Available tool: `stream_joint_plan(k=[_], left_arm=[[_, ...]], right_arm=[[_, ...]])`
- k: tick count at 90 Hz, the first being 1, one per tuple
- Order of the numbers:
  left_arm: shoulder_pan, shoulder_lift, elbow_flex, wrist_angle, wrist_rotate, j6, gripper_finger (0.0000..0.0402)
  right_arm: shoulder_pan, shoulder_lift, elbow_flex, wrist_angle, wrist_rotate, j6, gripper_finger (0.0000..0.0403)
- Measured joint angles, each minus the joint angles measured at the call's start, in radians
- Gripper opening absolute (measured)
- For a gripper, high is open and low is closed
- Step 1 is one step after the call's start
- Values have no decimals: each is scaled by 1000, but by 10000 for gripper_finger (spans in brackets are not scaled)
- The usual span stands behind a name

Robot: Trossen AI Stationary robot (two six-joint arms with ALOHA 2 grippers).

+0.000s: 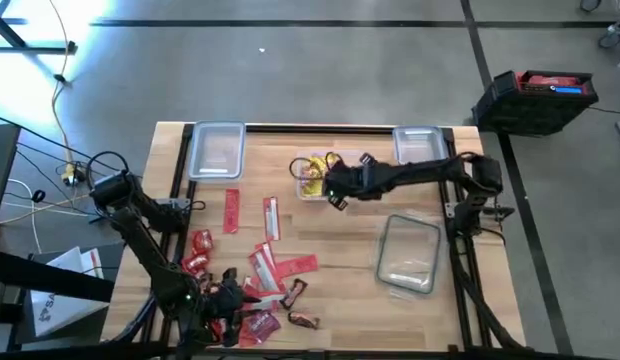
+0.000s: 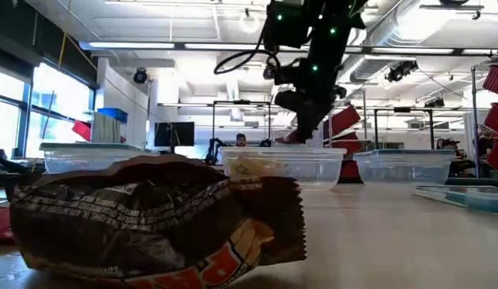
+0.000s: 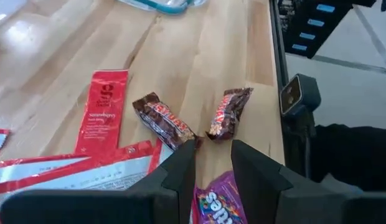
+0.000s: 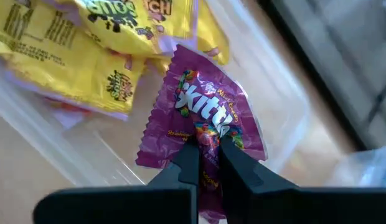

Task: Sort candy
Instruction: Put the violet candy into the center transparent bin

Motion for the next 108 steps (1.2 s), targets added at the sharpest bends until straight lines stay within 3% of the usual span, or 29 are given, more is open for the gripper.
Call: stream_joint_plan(k=[24, 48, 66, 83, 108], left_arm=[[-1, 0, 0, 5, -1, -18, 87], [-1, 0, 0, 5, -7, -18, 87], [-1, 0, 0, 4, -6, -18, 87], [-1, 0, 0, 4, -6, -17, 87], [-1, 0, 0, 4, -5, -17, 87]], right_arm=[[-72, 1, 0, -10, -159, 69, 27], [-68, 1, 0, -14, -144, 68, 102], [-43, 1, 0, -14, -138, 56, 117], [38, 1, 0, 12, -139, 39, 118], [258, 1, 1, 139, -155, 95, 118]])
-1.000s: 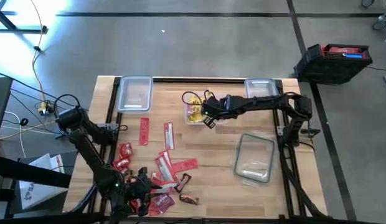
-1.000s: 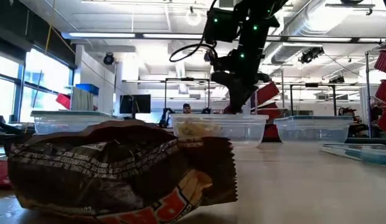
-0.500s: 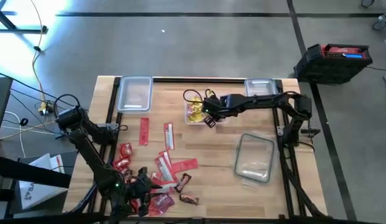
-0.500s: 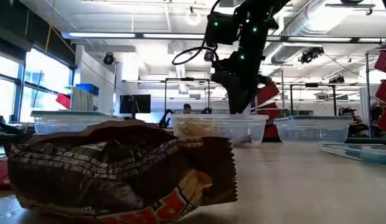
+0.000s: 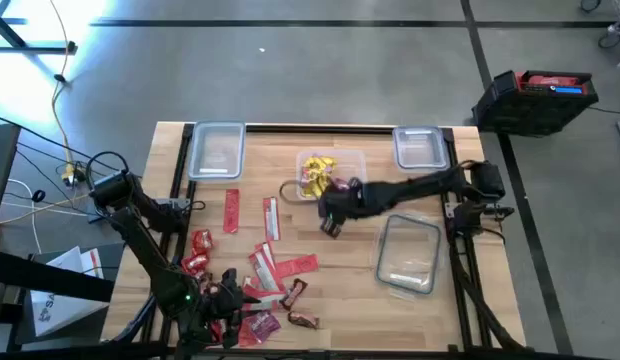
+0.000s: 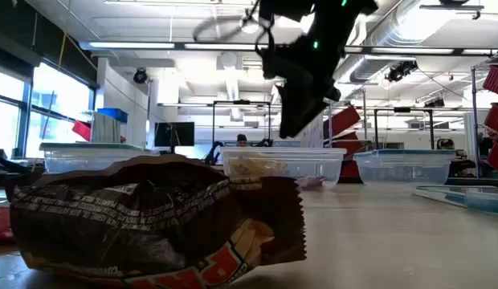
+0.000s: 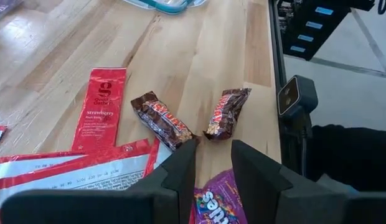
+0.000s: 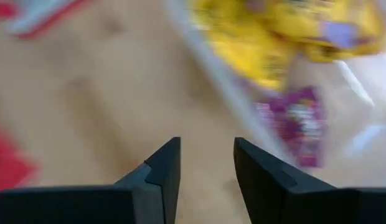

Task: Sort candy
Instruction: Put the violet candy into the center transparent bin

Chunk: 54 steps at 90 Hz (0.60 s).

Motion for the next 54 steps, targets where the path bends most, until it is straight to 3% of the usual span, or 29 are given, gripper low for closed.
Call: stream_joint_plan(k=[18, 31, 44, 54], left_arm=[[0, 0, 0, 0, 0, 0, 87], [0, 0, 0, 13, 0, 1, 87], [-8, 48, 0, 159, 4, 115, 87], [-19, 109, 0, 286, 16, 216, 87]], right_arm=[[163, 0, -2, 119, 43, 29, 118], [271, -1, -69, 314, 73, 31, 118], [357, -1, -184, 576, 71, 30, 118], [418, -1, -282, 772, 66, -59, 118]])
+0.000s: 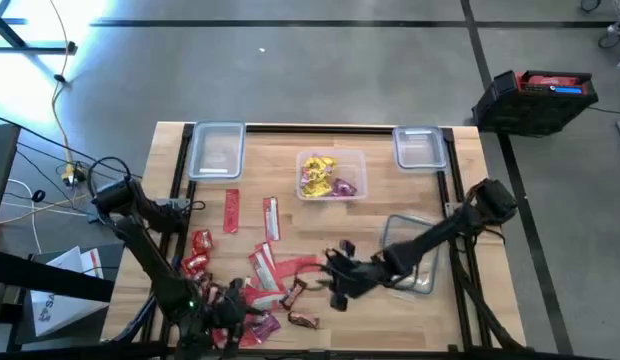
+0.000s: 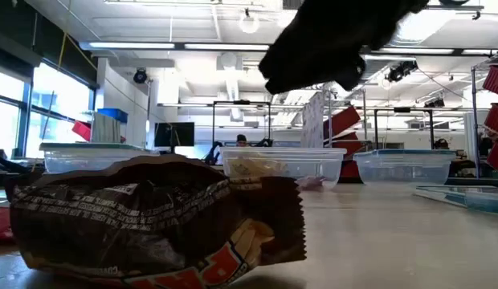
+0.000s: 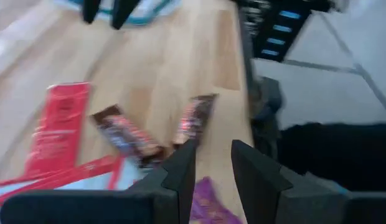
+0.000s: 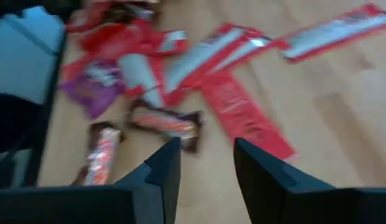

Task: Sort candy
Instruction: Put the violet candy into the center transparent bin

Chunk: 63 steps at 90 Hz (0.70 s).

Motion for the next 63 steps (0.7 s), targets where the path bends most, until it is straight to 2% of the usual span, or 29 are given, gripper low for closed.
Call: stream_joint_plan(k=[8, 16, 49, 63], left_arm=[[-4, 48, 1, 60, 16, 30, 87], [-3, 79, 1, 63, 47, 4, 87], [6, 94, 4, 58, 183, -184, 96], [-9, 112, 50, 47, 183, -223, 96]], right_arm=[[40, 10, -54, 100, -3, -18, 118], [69, 40, -71, 123, -5, 10, 118], [97, 223, -23, 179, -2, 114, 118], [108, 271, 0, 213, -1, 115, 118]])
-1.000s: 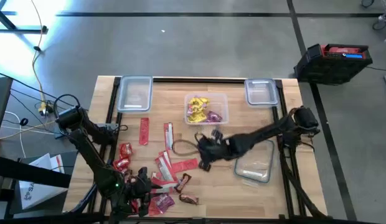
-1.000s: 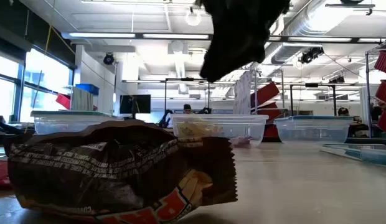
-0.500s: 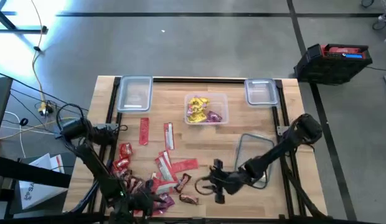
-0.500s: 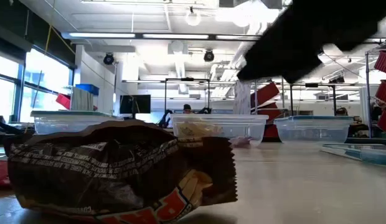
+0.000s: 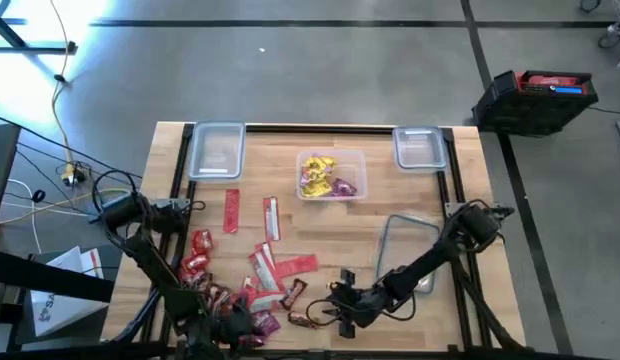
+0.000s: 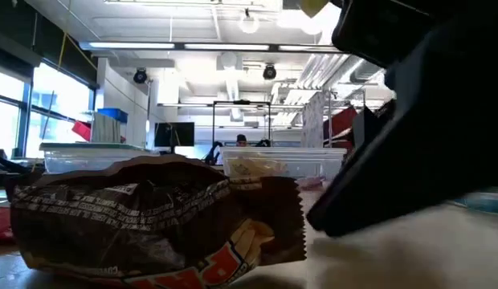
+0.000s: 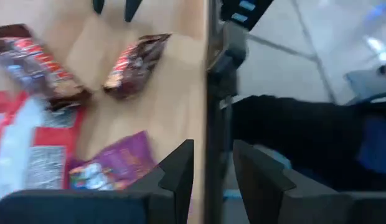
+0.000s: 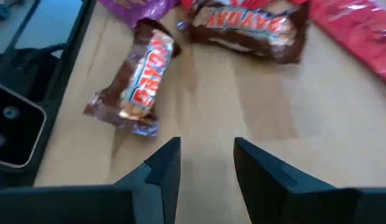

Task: Sort candy
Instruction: Put the violet candy into the center transparent bin

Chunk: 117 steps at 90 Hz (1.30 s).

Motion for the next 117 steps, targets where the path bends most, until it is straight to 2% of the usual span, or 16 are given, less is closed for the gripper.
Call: stream_joint_plan(k=[19, 39, 53, 76, 88, 101, 117], left_arm=[[-4, 19, 50, -138, -54, -7, 95], [2, 19, 50, -296, -31, -82, 108], [2, 19, 50, -301, -26, -68, 148], [5, 19, 50, -289, 1, 46, 217], [22, 19, 50, -288, -35, 89, 227], [35, 19, 49, -317, 11, 104, 227], [36, 19, 17, -300, 8, 104, 227]], right_arm=[[5, 11, 4, 4, 9, 15, 118], [4, 11, 4, -1, 6, 15, 118], [4, 12, 4, -5, 22, 6, 118], [3, 12, 4, -6, 30, -3, 118], [3, 12, 4, -7, 37, -3, 118], [3, 12, 4, -8, 39, -3, 118], [3, 13, 4, -10, 50, -11, 118]])
